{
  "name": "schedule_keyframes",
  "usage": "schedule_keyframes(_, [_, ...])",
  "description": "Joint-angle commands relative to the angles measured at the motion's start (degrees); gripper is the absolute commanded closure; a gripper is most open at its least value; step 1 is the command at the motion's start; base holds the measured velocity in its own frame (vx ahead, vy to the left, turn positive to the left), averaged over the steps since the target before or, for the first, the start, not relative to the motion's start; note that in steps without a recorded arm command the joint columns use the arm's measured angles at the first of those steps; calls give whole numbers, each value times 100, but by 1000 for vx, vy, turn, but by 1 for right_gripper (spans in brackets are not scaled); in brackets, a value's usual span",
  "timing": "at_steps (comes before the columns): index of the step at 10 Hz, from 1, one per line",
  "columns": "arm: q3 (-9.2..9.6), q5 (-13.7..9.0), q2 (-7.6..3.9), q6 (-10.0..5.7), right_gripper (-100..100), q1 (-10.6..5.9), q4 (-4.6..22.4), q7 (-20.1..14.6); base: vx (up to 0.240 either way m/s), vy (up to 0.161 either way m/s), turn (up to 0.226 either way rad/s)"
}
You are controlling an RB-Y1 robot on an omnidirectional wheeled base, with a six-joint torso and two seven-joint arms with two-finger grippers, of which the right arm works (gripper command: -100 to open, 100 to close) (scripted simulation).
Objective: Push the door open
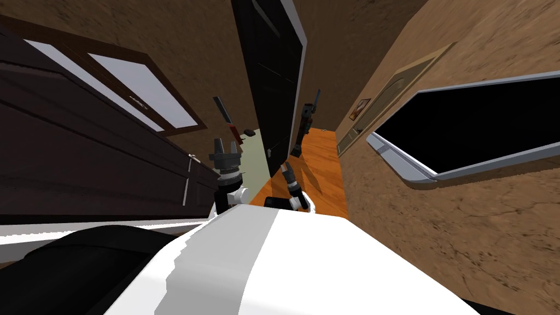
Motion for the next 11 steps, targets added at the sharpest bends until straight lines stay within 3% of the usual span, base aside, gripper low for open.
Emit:
schedule_keyframes(1, [96, -1, -9, -28, -100, -64, 167, -16, 85, 18, -4])
schedule_keyframes(6, [406, 6, -29, -64, -100, -234, 614, -46, 100, -7, -7])
schedule_keyframes(8, [646, 12, -41, -93, -100, -367, 962, -70, 154, -11, -11])
schedule_keyframes(11, [766, 14, -47, -107, -100, -433, 1135, -82, 101, -5, -5])
